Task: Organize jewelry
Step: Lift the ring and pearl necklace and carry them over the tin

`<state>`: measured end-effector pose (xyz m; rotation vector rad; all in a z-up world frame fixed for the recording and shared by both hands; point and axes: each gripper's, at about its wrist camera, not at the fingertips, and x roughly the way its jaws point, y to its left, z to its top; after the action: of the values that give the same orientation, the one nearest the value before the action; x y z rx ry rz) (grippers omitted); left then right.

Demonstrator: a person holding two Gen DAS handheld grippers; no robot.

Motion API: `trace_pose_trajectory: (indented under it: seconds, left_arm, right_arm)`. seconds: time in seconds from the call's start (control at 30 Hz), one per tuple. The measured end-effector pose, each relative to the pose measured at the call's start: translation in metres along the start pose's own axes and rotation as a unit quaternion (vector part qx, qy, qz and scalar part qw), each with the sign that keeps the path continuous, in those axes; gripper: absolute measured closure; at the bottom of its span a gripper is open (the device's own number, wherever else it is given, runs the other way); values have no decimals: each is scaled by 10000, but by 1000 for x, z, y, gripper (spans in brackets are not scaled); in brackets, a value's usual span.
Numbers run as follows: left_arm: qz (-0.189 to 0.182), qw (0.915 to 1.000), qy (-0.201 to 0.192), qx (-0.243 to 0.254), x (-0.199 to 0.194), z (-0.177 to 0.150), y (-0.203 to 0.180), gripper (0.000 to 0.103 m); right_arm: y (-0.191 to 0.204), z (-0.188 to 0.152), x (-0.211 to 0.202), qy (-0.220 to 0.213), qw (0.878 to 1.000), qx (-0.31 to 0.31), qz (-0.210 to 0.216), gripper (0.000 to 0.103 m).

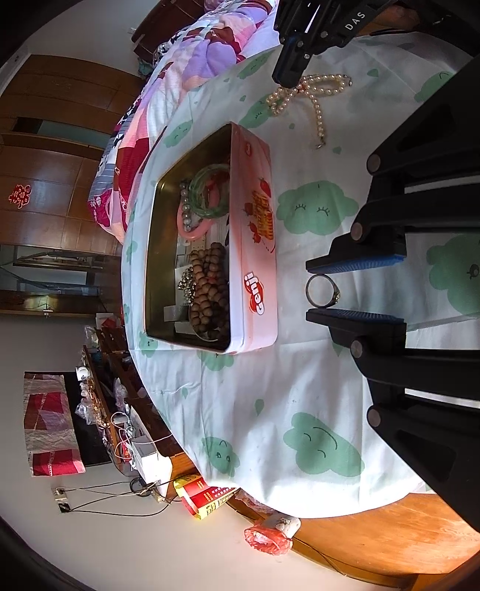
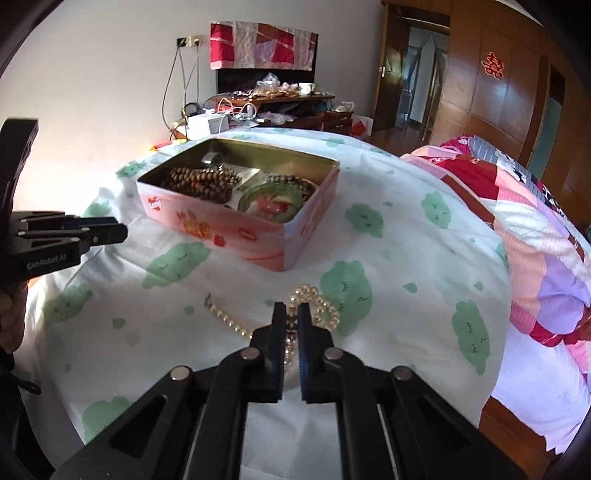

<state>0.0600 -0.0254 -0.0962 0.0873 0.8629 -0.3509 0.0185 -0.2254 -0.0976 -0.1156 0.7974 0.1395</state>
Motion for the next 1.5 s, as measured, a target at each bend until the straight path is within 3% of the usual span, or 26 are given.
trace_pose_trajectory:
  seconds: [0.77,1.07,1.5]
  left_arm:
    - [66,9974,-595,391,-47,52,-9,84]
    - [217,9961,-733,451,-44,78,-12,84]
    - [385,9966,-638,343,-13,104,-7,84]
  right_arm:
    - [3,58,-45,-881,9958,-218,137,96]
    - [4,92,-47,-1180,9924,-310,140,96]
    - [10,116,-16,-1191,9923,-279,204,96]
